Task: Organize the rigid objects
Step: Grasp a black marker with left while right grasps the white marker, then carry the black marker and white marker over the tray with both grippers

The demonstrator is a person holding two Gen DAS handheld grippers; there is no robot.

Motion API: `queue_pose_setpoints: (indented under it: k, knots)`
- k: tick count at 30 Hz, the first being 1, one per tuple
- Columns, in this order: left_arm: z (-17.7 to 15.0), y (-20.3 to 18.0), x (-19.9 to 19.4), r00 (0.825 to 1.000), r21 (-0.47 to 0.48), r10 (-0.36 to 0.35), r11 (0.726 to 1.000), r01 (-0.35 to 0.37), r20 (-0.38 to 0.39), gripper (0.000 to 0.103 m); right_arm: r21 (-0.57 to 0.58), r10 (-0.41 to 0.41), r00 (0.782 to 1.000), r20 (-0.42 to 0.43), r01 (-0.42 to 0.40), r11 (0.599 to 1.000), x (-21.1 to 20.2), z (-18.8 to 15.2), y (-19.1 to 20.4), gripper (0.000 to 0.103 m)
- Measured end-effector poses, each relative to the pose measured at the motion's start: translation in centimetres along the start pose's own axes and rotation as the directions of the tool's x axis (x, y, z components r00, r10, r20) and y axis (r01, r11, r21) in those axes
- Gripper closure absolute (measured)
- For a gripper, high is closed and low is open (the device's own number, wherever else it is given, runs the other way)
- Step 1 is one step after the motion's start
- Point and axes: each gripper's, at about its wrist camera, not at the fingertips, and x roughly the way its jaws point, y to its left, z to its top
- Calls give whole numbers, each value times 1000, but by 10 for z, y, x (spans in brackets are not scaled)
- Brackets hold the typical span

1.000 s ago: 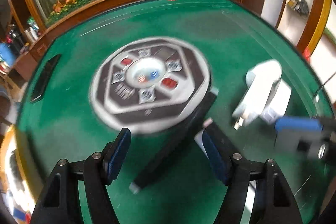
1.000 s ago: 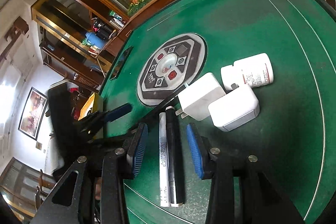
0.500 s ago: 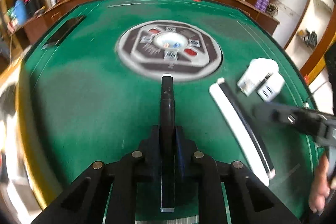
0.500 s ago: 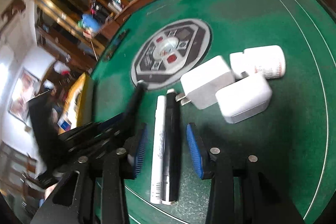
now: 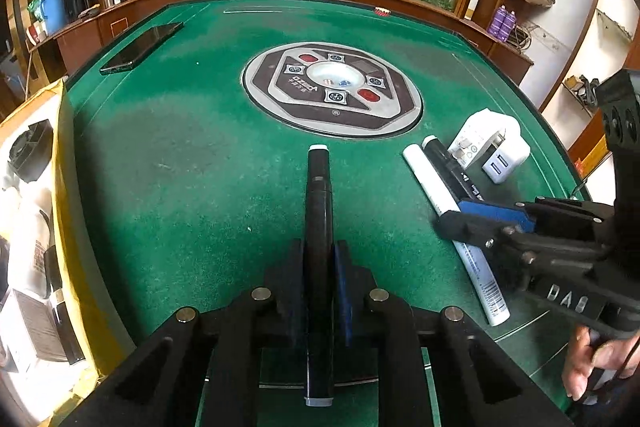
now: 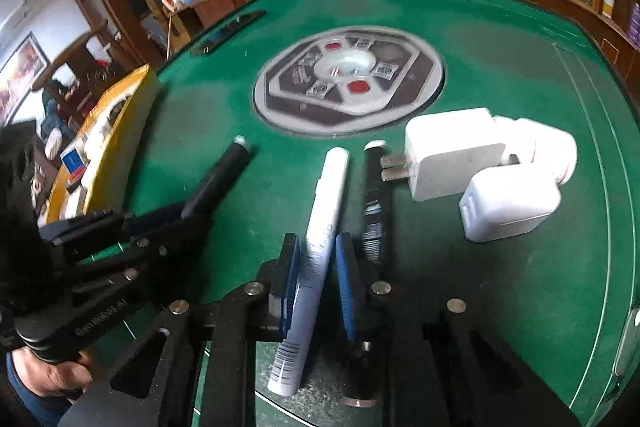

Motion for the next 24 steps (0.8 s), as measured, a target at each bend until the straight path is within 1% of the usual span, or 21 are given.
queue_pose_setpoints:
  k: [3,4,7,8,11,13,15,18,24]
  knots:
    - [0,-6,1,999,30,34,999,-34,5,88,-80,-58,998,10,58,995,1,-4,15,87]
    - [0,-7,1,999,36,39,999,-39,7,88,-89,-55,998,11,56,994,0,-5,17,88]
    - [0,-6,0,1000,34,19,999,-19,14,88,-54,30,1000,5,-30,998,-3,-4,16,89]
    - [0,-5,-2,1000,26,14,1000,-14,18,88,-45,44,999,12,-43,998,-5,-3,14,89]
    - [-1,-1,-3,999,-18,-32,999,32,14,88,-11,75,996,56,-75,997,-16,0,8,89]
    - [-1,1,-4,998,-42,-64,997,65,18,88,13,101,993,60,-102,995,-18,1,6,89]
    - [-1,0,-5,997,-48,-78,996,79,15,88,33,137,989,50,-139,990,-17,2,5,89]
    - [0,-1,-9,996,-51,-84,995,85,21,88,40,151,987,51,-153,987,-18,1,6,89]
    - [0,1,-18,996,-61,-85,994,87,40,88,53,154,986,59,-157,986,-19,1,5,89]
